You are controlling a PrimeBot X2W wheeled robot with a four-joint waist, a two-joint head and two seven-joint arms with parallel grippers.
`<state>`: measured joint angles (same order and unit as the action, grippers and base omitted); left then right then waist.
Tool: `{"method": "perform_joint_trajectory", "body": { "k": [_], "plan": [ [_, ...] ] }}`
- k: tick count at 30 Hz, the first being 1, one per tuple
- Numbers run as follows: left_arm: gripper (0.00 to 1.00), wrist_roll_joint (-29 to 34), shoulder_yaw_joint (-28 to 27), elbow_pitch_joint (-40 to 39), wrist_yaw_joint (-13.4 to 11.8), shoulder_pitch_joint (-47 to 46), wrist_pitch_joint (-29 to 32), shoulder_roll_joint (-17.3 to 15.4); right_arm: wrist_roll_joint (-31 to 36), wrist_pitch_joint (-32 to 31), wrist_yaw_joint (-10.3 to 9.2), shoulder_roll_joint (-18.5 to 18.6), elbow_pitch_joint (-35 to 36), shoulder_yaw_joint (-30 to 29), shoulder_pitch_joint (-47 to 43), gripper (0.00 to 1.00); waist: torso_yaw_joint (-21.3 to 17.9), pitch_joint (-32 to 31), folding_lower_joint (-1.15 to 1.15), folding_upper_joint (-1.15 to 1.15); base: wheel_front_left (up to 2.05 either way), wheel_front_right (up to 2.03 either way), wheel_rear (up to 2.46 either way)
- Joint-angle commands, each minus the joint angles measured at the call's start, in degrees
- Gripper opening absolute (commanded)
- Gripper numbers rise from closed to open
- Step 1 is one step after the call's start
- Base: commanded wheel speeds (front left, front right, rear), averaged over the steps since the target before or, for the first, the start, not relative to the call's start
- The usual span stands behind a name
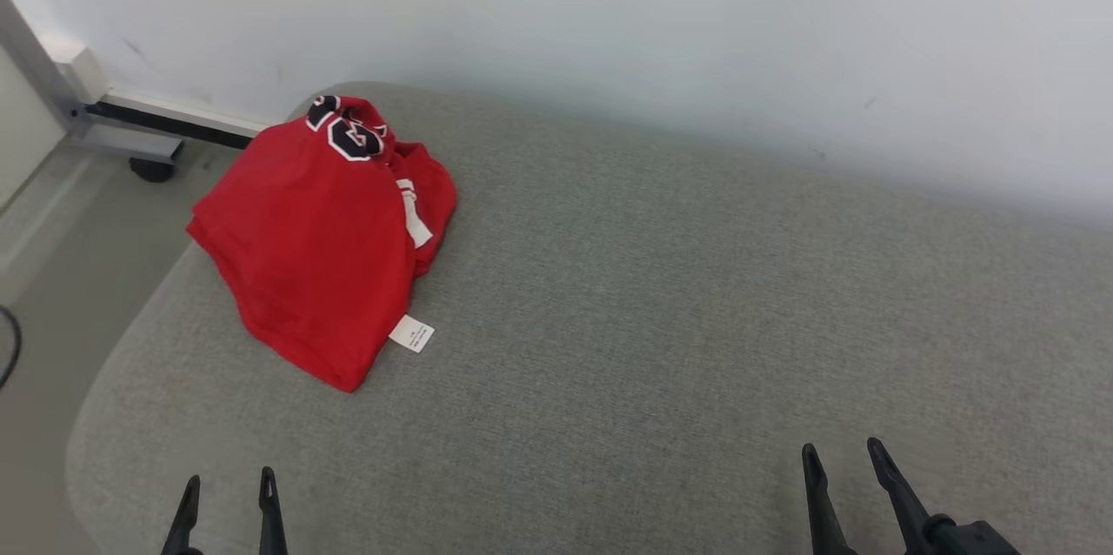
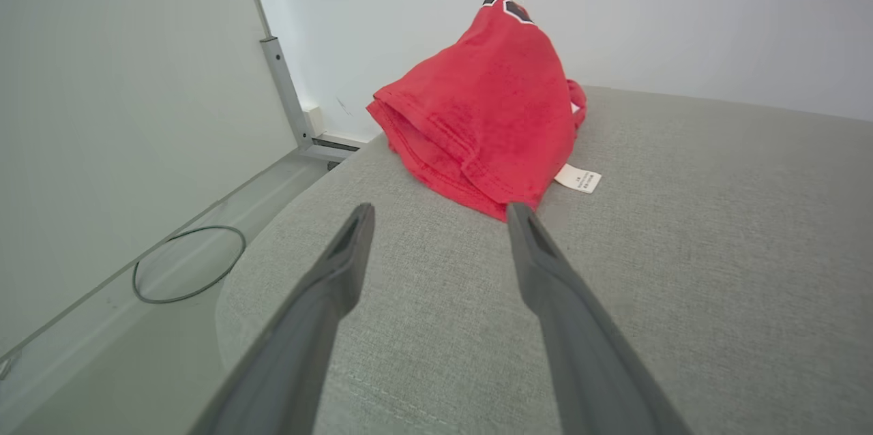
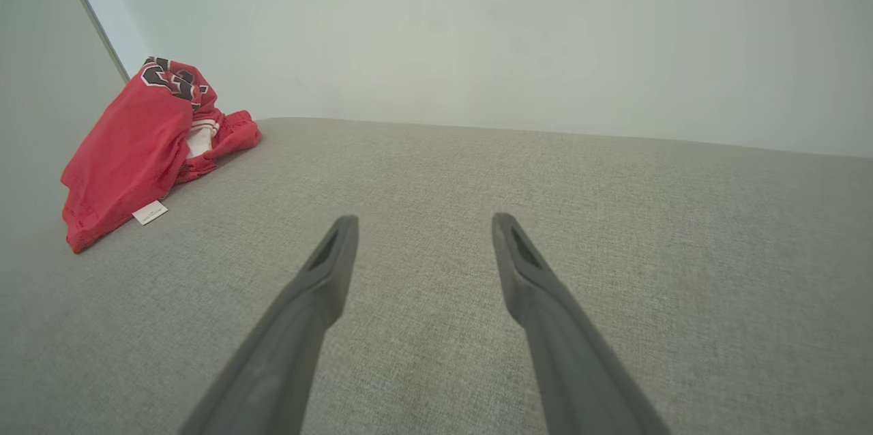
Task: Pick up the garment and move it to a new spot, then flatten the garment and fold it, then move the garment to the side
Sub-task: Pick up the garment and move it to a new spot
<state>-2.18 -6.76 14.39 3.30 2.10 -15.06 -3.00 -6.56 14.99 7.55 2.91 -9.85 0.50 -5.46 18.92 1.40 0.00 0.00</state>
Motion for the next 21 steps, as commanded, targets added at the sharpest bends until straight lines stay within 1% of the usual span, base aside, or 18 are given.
{"method": "perform_joint_trajectory", "body": {
  "k": [1,8,15,21],
  "plan": [
    [1.0,0.03,-0.35,0.1,0.02,0.36,-0.22,0.01,-0.27,0.24,-0.12,-0.05,-0.14,0.16,-0.34,1.0,3.06,-0.72,0.0,0.0,0.0,0.0,0.0],
    [1.0,0.06,-1.33,0.17,0.14,1.17,-0.22,0.06,-0.14,0.24,-0.12,-0.06,-0.49,0.8,-1.03,1.0,6.44,-1.66,0.0,0.0,0.0,0.0,0.0],
    [1.0,-0.37,-2.09,0.61,0.35,1.22,-0.23,0.09,-0.22,0.24,-0.12,-0.05,-0.56,1.24,-1.21,1.0,8.05,-2.03,0.0,0.0,0.0,0.0,0.0],
    [1.0,-0.29,-3.39,0.72,0.61,0.88,-0.22,0.11,-0.21,0.24,-0.12,-0.06,-0.74,1.65,-1.02,1.0,8.35,-2.09,0.0,0.0,0.0,0.0,0.0]
  ]
}}
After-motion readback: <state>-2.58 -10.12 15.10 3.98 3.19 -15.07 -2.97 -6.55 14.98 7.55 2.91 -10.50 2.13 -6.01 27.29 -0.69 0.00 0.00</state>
